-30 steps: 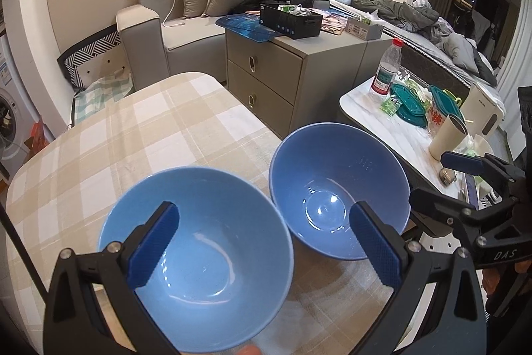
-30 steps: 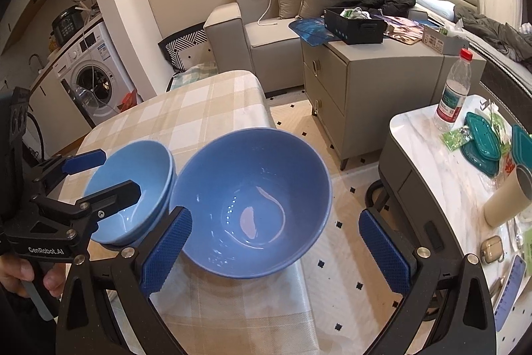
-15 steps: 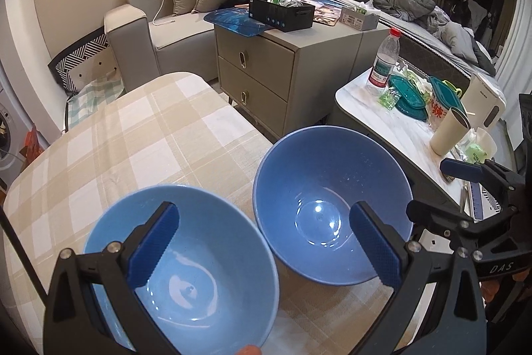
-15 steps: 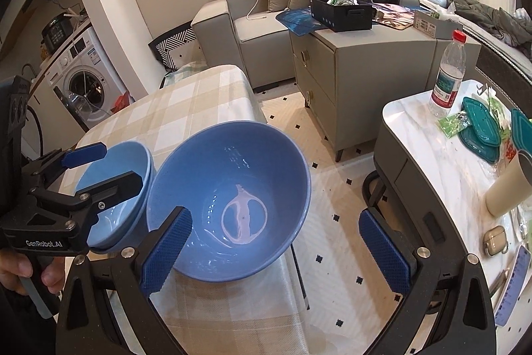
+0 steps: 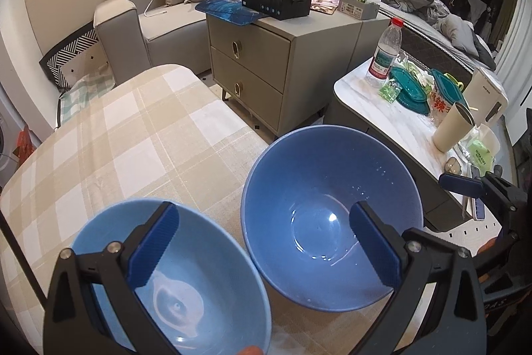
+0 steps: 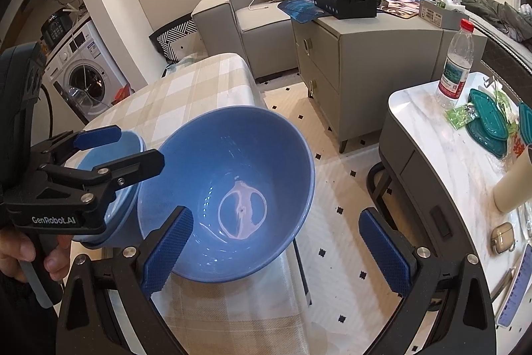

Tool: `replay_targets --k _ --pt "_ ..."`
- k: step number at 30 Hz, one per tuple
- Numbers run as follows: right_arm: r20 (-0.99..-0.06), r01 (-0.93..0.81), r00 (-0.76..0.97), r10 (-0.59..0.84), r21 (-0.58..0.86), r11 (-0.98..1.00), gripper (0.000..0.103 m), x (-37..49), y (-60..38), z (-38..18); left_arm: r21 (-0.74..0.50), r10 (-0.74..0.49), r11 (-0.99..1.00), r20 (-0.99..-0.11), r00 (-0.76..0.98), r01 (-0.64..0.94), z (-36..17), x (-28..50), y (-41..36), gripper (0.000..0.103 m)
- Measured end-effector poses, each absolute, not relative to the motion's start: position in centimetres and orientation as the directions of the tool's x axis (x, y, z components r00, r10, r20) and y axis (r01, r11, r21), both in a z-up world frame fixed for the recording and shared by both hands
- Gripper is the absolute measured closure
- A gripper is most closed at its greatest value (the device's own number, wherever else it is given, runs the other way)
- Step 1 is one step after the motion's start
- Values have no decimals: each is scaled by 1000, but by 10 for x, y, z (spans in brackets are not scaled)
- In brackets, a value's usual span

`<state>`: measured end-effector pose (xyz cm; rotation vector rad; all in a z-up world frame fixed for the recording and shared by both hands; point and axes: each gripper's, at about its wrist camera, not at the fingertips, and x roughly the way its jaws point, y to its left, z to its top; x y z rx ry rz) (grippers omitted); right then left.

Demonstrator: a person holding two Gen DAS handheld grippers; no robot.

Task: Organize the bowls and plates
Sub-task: 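Lower both open tools onto the rim of the remaining blue bowl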

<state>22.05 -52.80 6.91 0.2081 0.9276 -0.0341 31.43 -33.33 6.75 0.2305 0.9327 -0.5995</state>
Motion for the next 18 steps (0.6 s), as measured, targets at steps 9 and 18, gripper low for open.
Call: replay_targets --k 9,18 --pt "-808 114 586 66 162 980 1 225 -526 60 -62 -378 807 -818 433 587 59 324 -346 0" --pt "-816 118 573 74 171 978 1 230 -527 52 -70 -381 803 -825 419 592 53 335 -355 0"
